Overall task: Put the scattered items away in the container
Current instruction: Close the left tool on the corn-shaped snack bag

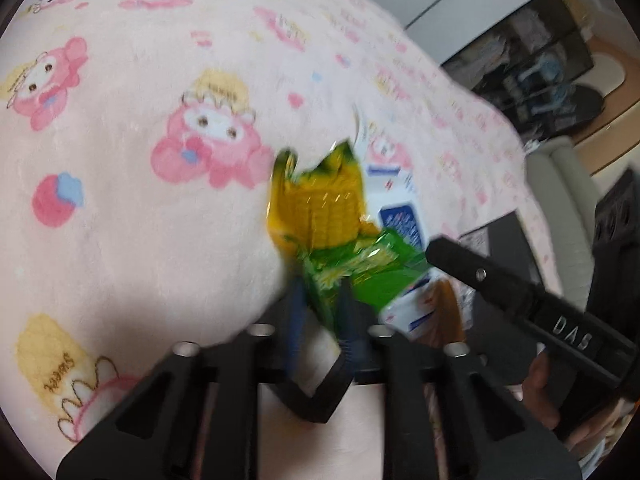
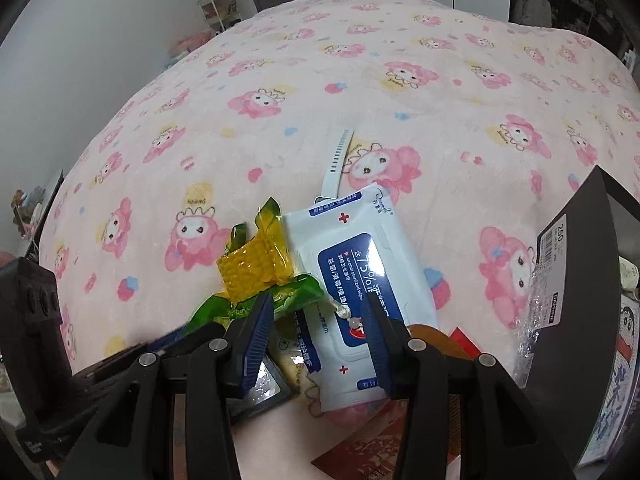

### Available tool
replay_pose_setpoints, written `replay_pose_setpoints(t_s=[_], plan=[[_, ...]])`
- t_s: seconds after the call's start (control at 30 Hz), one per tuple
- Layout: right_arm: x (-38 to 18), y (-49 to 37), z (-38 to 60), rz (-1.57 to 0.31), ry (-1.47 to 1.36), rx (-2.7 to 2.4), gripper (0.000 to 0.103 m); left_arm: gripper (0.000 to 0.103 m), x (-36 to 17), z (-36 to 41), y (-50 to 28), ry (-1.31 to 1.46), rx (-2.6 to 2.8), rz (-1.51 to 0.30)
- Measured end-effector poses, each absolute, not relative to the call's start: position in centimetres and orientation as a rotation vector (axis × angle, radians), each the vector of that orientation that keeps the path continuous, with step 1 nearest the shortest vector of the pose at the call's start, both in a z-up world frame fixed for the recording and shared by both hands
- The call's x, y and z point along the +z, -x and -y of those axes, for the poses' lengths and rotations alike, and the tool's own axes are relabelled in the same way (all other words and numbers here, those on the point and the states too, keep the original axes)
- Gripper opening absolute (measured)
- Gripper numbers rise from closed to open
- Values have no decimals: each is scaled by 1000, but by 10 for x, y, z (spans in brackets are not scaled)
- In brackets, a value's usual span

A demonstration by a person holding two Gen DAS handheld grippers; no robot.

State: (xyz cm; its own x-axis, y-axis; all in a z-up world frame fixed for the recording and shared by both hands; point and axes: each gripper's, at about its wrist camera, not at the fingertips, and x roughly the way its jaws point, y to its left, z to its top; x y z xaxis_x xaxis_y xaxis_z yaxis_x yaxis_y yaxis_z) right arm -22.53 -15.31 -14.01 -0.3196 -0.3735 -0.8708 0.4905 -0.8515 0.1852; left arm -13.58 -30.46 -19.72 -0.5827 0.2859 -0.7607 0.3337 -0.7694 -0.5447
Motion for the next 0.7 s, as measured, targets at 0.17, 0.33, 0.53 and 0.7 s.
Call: replay_pose_setpoints(t_s=[0.17,0.33,0.53,0.7], plan=[[-170,226,172,-186,-1487,-2002,37,8,-185,289,130,-1421,-2589,-957],[-160,206,158,-180,-1443,-2018,27,9,-177,272,112,-1450,-2627,-937],[-147,175,119,-136,-1456,-2026,23,9,-160,225,83,-1524,-2698,-826],[-143,147,77,-133,-1477,-2067,23,10,-158,186,65,-1621,-2741,-812]])
